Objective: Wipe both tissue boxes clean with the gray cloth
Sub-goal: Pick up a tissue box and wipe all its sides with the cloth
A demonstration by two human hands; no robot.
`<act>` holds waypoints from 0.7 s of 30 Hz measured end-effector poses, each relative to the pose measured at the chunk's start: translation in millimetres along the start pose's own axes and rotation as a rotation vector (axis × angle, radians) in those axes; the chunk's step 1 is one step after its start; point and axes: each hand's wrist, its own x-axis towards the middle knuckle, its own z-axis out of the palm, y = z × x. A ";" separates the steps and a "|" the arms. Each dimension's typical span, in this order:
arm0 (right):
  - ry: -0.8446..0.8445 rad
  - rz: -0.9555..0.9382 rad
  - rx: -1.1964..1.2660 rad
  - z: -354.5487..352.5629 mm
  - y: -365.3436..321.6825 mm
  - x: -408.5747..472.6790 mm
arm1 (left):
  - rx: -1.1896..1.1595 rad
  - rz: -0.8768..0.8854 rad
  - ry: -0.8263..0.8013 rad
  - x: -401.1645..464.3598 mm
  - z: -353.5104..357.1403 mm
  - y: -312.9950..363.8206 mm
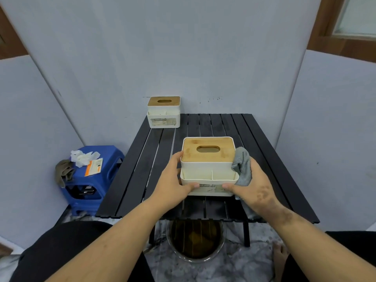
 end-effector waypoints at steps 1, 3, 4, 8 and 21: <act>0.007 -0.006 -0.003 -1.3 -0.1 7.0 | 0.008 0.010 0.007 6.9 -0.5 1.8; 0.016 -0.004 -0.008 -5.3 -3.0 24.3 | 0.009 0.024 0.020 24.1 -1.5 6.0; 0.020 -0.002 -0.014 -7.6 -5.1 35.3 | 0.009 0.029 0.026 34.7 -1.9 7.5; 0.026 -0.082 -0.084 -14.7 -12.0 95.0 | 0.025 0.045 0.044 89.1 -2.2 9.6; 0.058 -0.132 -0.099 -15.1 52.0 300.4 | 0.086 0.101 0.109 283.8 27.0 -18.0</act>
